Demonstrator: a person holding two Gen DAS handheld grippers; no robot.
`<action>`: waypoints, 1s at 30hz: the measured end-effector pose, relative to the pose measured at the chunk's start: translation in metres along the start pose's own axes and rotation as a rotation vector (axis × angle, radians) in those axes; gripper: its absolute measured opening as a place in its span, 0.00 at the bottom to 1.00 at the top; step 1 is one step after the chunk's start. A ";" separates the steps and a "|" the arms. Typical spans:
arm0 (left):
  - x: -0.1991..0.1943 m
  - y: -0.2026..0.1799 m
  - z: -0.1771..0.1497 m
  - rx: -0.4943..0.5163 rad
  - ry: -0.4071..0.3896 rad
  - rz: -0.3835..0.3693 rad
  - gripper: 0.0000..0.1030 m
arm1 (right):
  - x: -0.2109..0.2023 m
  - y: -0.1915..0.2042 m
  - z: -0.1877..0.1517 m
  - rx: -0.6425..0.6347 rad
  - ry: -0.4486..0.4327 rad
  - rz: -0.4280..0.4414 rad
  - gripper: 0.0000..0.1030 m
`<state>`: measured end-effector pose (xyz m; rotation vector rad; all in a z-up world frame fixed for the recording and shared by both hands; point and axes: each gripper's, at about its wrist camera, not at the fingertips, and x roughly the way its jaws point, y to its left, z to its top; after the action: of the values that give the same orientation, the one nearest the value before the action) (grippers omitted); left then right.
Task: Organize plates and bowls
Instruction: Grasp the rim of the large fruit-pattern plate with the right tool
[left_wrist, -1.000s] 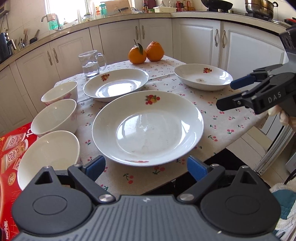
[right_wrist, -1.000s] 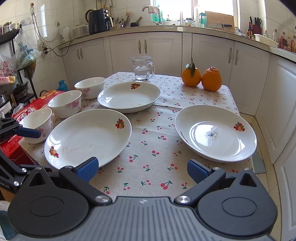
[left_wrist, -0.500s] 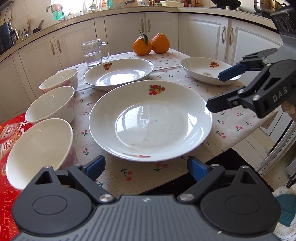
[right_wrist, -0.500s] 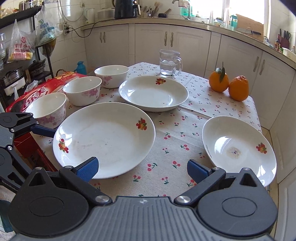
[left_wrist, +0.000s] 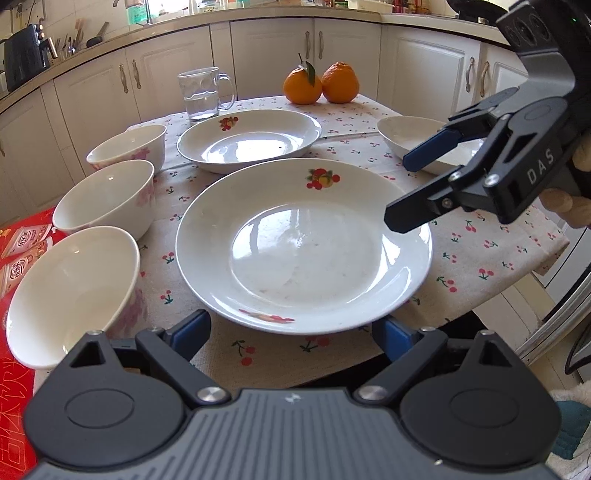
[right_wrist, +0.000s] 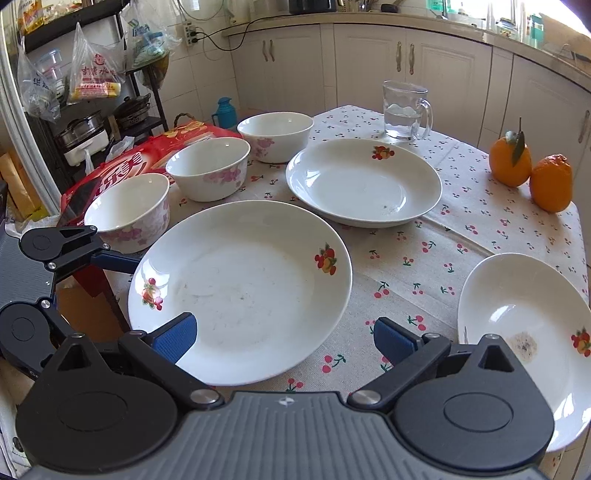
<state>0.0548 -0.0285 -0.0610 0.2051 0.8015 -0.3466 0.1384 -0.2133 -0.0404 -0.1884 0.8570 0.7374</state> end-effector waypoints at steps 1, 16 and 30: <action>0.000 0.000 0.000 -0.001 0.001 0.001 0.91 | 0.003 -0.001 0.003 -0.005 0.010 0.015 1.00; 0.009 -0.004 0.004 0.006 0.017 -0.014 0.86 | 0.053 -0.024 0.044 -0.099 0.122 0.136 0.88; 0.011 -0.002 0.005 0.000 0.019 -0.024 0.86 | 0.088 -0.035 0.074 -0.145 0.225 0.243 0.76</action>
<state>0.0641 -0.0345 -0.0659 0.1992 0.8233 -0.3683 0.2449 -0.1624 -0.0622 -0.3040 1.0526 1.0201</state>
